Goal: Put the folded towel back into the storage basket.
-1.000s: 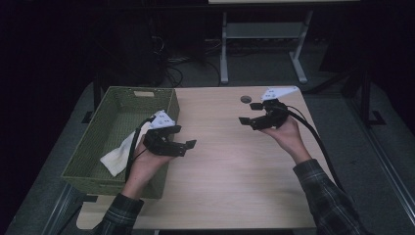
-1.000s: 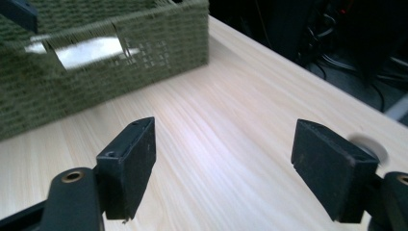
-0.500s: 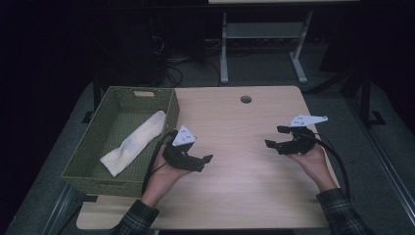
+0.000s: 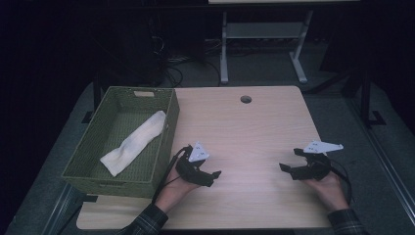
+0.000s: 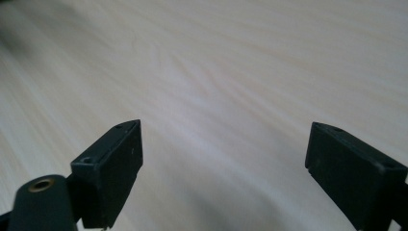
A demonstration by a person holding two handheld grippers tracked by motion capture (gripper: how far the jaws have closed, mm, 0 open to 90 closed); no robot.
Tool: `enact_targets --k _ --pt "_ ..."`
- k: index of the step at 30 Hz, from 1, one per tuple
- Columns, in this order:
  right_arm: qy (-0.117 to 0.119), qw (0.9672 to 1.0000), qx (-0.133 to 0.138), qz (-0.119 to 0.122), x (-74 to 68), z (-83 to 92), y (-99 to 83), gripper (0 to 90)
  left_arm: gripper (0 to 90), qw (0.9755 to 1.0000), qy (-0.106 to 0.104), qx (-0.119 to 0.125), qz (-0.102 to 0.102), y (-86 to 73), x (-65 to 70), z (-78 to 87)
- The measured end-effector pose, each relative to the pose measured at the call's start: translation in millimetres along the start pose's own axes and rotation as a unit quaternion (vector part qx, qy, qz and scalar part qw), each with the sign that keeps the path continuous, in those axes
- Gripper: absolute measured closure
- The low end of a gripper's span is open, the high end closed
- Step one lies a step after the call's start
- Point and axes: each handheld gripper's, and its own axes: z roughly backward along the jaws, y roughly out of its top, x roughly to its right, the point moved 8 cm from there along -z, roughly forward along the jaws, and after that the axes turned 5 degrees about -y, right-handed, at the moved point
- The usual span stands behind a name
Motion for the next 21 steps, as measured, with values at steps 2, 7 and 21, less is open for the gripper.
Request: enact_targets --k 2,7,21 --pt "-0.006 0.9999 -0.013 0.004 -2.4 2.6 -11.6 11.6 15.2 1.0000 0.001 -0.006 0.004 -6.5 -1.7 -5.8" --pt "-0.016 0.9990 -0.041 -0.010 -9.1 4.7 -36.2 8.3 14.9 0.9997 -0.003 -0.023 0.005 -19.8 -4.8 -17.1" --pt "-0.028 0.9973 -0.067 0.000 -14.6 5.3 -49.1 2.5 13.1 0.9993 -0.026 -0.026 0.004 -31.8 7.7 -32.6"
